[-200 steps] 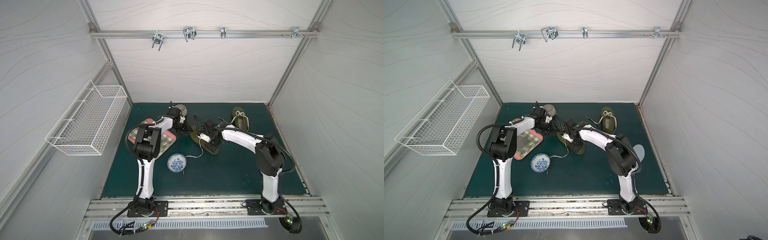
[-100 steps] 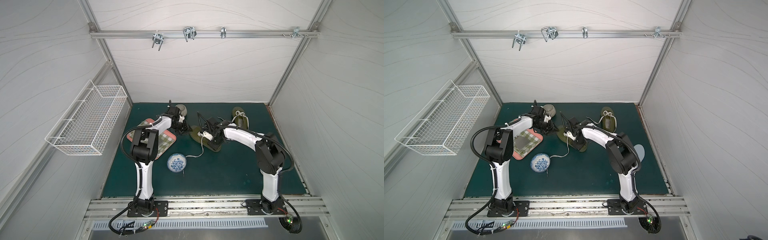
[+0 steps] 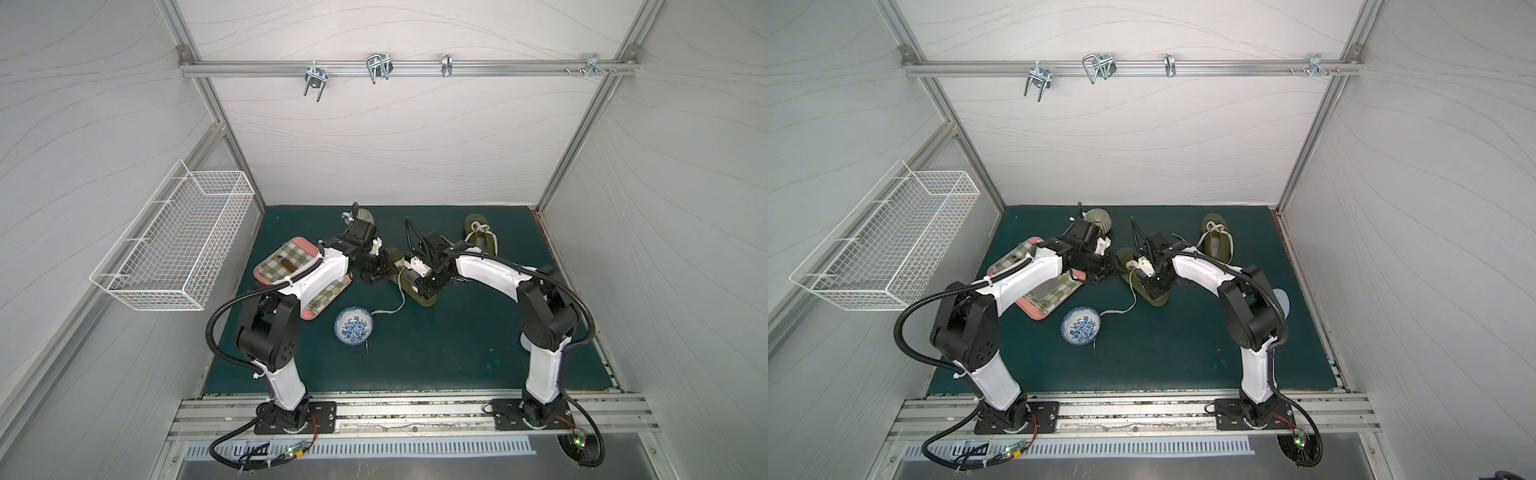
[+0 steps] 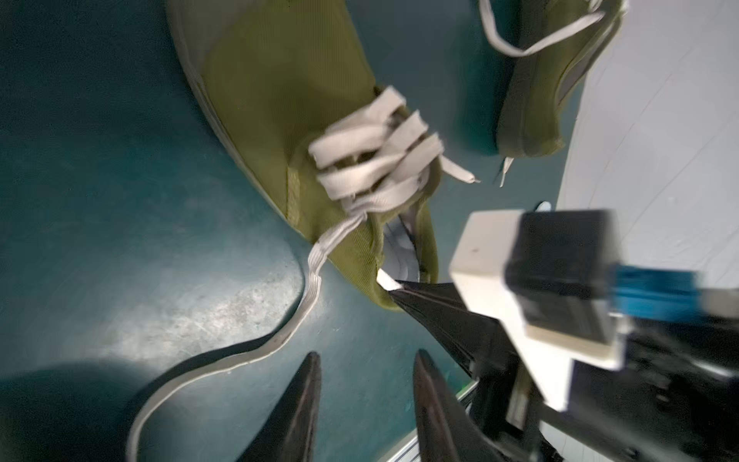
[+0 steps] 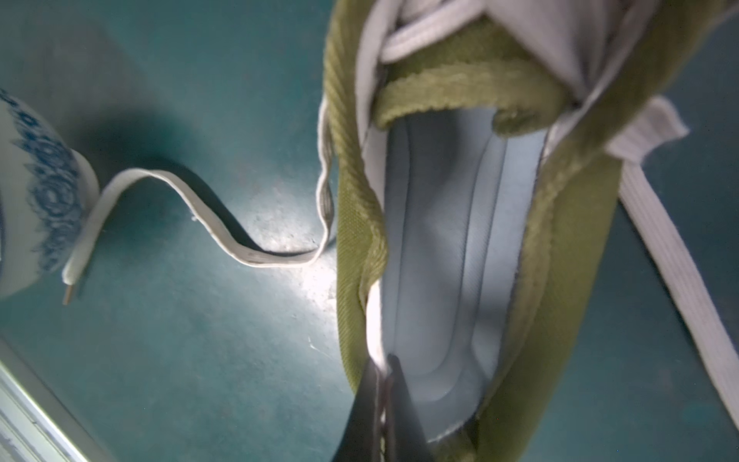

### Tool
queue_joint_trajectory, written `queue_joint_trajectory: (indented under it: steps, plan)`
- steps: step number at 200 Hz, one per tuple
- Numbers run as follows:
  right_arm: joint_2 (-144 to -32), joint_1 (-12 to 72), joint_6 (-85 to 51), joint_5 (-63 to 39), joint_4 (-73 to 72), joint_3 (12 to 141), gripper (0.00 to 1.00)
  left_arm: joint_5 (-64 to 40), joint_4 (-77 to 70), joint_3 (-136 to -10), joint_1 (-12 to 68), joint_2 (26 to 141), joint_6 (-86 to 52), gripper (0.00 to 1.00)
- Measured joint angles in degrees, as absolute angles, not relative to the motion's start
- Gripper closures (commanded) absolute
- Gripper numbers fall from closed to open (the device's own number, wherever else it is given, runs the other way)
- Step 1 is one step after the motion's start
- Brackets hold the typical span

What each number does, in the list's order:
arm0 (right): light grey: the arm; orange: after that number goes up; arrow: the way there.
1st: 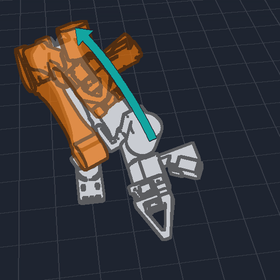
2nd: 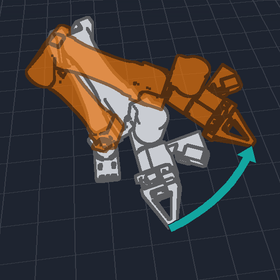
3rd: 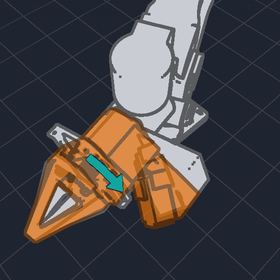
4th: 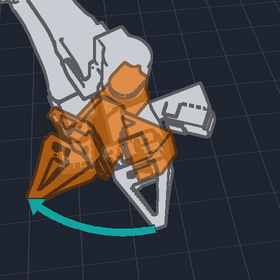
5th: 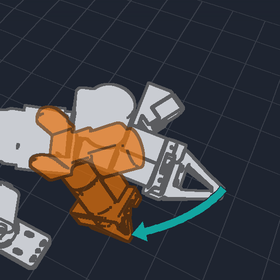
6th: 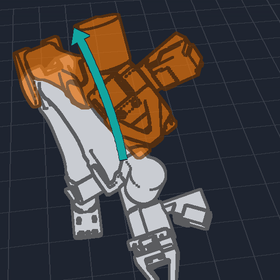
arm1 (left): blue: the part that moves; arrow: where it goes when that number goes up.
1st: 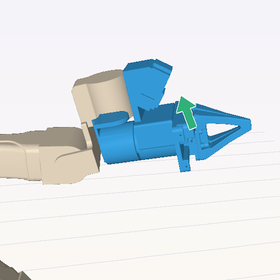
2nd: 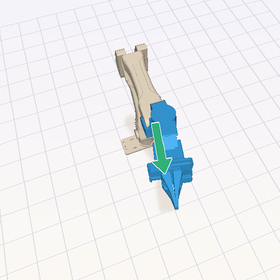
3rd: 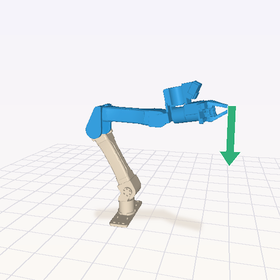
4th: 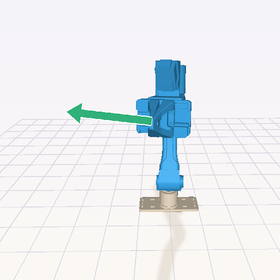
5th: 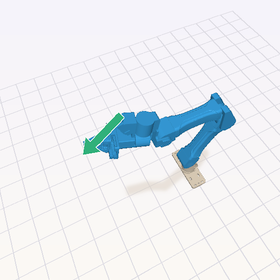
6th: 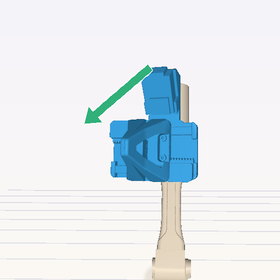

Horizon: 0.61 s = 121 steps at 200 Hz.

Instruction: Insert the insole into the shoe

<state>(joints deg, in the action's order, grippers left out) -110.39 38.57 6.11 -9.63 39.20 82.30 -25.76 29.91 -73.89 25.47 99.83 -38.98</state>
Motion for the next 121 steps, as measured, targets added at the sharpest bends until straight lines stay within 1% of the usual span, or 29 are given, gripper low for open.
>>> queue_joint_trajectory:
  steps: [26,52,88,121]
  plan:
    - [-110.3,38.7,5.6,-10.3,38.7,82.1,1.0,-23.7,24.9,-68.9,29.0,100.2,-43.9,0.59]
    - [-110.0,38.7,5.3,-10.6,38.1,81.4,1.0,-21.6,20.2,-68.5,30.8,102.1,-47.2,0.57]
    - [-109.7,38.7,5.3,-11.1,37.5,80.9,1.0,-19.6,16.0,-68.6,31.2,103.7,-49.2,0.57]
    - [-109.7,38.7,4.4,-11.6,37.3,80.8,1.0,-17.0,15.8,-70.1,31.2,106.3,-49.7,0.57]
